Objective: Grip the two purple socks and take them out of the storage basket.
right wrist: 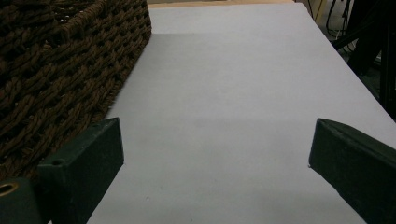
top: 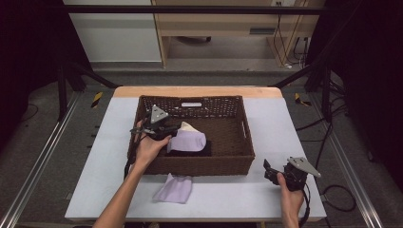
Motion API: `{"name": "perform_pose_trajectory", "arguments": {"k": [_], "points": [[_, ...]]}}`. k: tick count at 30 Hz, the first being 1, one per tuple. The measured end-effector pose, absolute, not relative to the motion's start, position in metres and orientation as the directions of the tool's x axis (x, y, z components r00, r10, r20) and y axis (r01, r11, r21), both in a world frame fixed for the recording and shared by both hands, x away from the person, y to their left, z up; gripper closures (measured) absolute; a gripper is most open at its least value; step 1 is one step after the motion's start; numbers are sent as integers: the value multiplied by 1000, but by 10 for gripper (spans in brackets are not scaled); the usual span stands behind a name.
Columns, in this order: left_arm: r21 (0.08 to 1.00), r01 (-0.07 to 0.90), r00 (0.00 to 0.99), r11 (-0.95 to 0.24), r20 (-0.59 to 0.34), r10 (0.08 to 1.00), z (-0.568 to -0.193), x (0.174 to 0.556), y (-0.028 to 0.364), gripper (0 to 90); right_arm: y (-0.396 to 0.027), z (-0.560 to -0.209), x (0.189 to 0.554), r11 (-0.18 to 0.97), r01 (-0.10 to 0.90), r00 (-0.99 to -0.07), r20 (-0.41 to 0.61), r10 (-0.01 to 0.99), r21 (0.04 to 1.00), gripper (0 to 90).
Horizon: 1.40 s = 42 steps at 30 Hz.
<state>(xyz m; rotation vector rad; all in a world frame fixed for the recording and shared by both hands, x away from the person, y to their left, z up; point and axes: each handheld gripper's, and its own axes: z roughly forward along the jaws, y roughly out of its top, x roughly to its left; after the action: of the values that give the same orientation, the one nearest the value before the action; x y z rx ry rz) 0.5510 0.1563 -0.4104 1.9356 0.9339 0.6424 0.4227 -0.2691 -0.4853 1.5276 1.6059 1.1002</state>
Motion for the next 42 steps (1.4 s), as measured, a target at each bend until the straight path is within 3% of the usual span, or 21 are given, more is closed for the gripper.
{"name": "perform_pose_trajectory", "arguments": {"k": [3, 4, 7, 14, 21, 25, 34, 42], "points": [[843, 387, 609, -374, 71, 790, -415, 551, 152, 444, -269, -485, 423, -28, 438, -107, 83, 991, 899, 36], [815, 385, 617, -432, 121, 778, -418, 549, 147, 444, -269, -485, 423, -24, 436, -111, 80, 991, 900, 36], [793, 396, 619, -462, 141, 773, -421, 550, 145, 444, -269, -485, 423, -22, 437, -112, 78, 991, 899, 36], [742, 479, 616, -470, 98, 782, -428, 555, 147, 425, -268, -485, 422, -15, 440, -109, 70, 992, 898, 36], [674, 516, 626, -528, 123, 770, -434, 557, 142, 420, -268, -485, 422, -16, 438, -111, 72, 991, 899, 36], [647, 540, 639, -538, 101, 763, -436, 558, 142, 496, -268, -486, 423, -16, 436, -112, 72, 991, 900, 36], [642, 554, 637, -530, 84, 766, -432, 557, 144, 810, -268, -485, 423, -17, 438, -112, 73, 991, 899, 36], [765, 500, 612, -405, 18, 790, -419, 550, 152, 868, -268, -485, 422, -18, 438, -110, 73, 991, 899, 36]]}}
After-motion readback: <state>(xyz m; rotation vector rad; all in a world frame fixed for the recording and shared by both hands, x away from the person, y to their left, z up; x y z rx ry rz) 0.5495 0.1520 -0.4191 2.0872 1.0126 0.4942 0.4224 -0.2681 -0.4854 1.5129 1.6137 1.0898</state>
